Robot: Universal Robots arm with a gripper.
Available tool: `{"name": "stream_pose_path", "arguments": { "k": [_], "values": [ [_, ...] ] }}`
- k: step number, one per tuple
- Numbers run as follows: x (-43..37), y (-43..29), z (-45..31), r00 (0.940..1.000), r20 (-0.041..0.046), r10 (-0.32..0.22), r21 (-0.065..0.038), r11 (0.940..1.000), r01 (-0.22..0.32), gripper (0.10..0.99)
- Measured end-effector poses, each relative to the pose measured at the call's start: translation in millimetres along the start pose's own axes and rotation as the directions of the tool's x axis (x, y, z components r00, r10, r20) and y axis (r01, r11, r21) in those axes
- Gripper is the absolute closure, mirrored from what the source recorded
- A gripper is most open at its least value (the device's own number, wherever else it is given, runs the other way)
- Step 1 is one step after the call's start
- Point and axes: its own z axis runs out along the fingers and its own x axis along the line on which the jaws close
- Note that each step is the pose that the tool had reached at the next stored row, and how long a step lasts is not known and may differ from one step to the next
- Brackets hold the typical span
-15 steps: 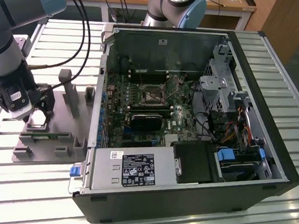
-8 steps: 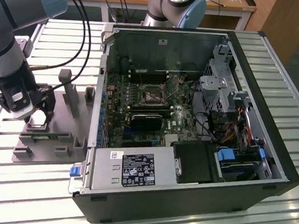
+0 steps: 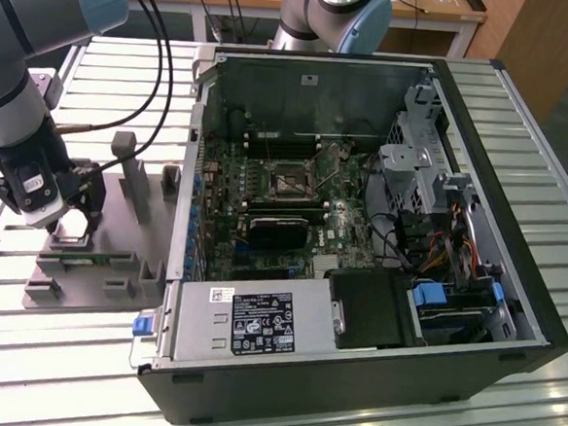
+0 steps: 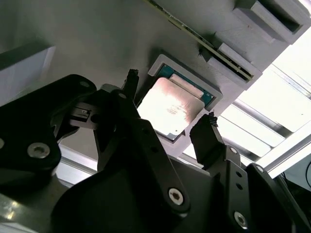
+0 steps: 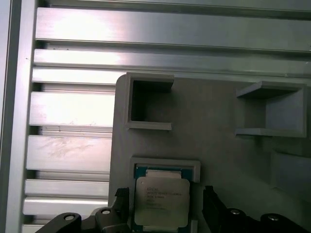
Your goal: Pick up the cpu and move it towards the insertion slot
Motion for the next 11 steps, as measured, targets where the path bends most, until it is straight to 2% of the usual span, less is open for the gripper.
{"name": "stream_pose_path", "arguments": {
  "k": [2, 3, 4, 5, 11],
  "values": [
    [0.0, 0.1, 0.0, 1.0, 0.0, 0.0, 0.0, 1.0, 0.0, 0.392],
    [0.0, 0.1, 0.0, 1.0, -0.0001, 0.0, 0.0, 1.0, 0.0, 0.459],
    [0.0, 0.1, 0.0, 1.0, -0.0001, 0.0, 0.0, 1.0, 0.0, 0.459],
    [0.0, 0.1, 0.1, 1.0, 0.0, 0.0, 0.0, 1.0, 0.0, 0.525],
    [0.0, 0.2, 0.2, 1.0, 0.0, 0.0, 0.0, 1.0, 0.0, 0.525]
  ]
}}
